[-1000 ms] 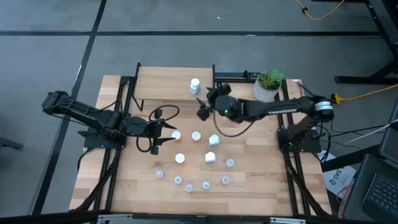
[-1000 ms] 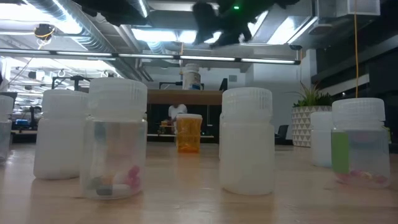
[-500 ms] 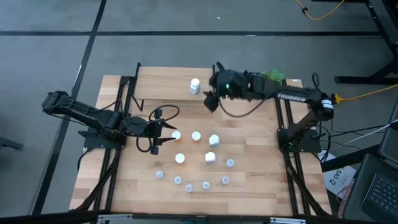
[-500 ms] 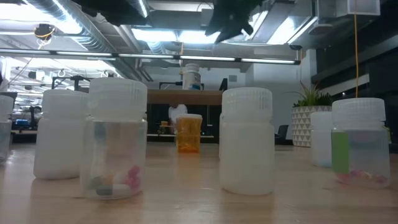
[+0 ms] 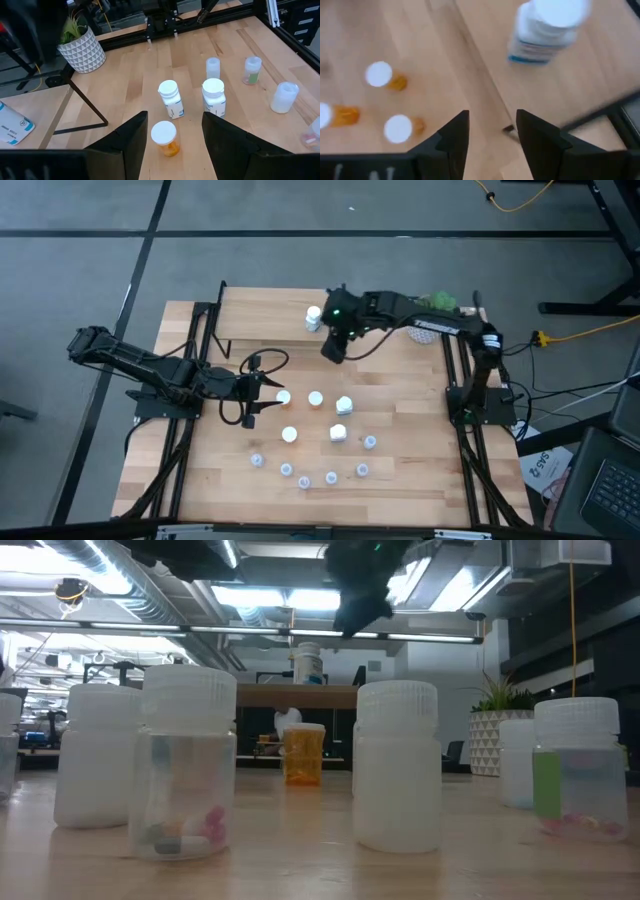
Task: Pick and place medicine bottles onto shelf by color
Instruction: Put the top right blue pill bottle on the shelf
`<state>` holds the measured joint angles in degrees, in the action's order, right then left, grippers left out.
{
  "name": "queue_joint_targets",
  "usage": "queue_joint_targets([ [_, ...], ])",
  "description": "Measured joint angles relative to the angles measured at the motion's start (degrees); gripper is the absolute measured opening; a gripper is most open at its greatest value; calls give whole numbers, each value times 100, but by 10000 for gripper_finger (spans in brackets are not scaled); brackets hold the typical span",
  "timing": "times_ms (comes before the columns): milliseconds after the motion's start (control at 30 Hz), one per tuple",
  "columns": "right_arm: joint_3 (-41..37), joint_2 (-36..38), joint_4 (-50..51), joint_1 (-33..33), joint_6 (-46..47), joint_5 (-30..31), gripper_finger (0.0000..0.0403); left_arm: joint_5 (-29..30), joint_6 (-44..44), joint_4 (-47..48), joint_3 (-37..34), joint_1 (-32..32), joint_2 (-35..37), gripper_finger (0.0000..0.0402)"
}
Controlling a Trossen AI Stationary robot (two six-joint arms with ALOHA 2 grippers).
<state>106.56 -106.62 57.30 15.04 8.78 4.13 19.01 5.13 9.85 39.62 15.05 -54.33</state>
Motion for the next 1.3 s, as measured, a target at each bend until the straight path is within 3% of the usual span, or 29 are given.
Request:
queue_joint_targets([
  [233, 0, -477, -423, -14, -343, 330, 147, -1, 0, 4, 0, -2, 0, 182],
  [533, -1, -605, -1108, -14, -501, 355, 144, 1, 4, -2, 0, -1, 0, 182],
  [800, 0, -696, -1367, 28, -689, 824, 144, 1, 3, 2, 0, 0, 0, 182],
  [1300, 0, -786, -1889, 302, -752, 849, 144, 1, 4, 2, 0, 0, 0, 182],
])
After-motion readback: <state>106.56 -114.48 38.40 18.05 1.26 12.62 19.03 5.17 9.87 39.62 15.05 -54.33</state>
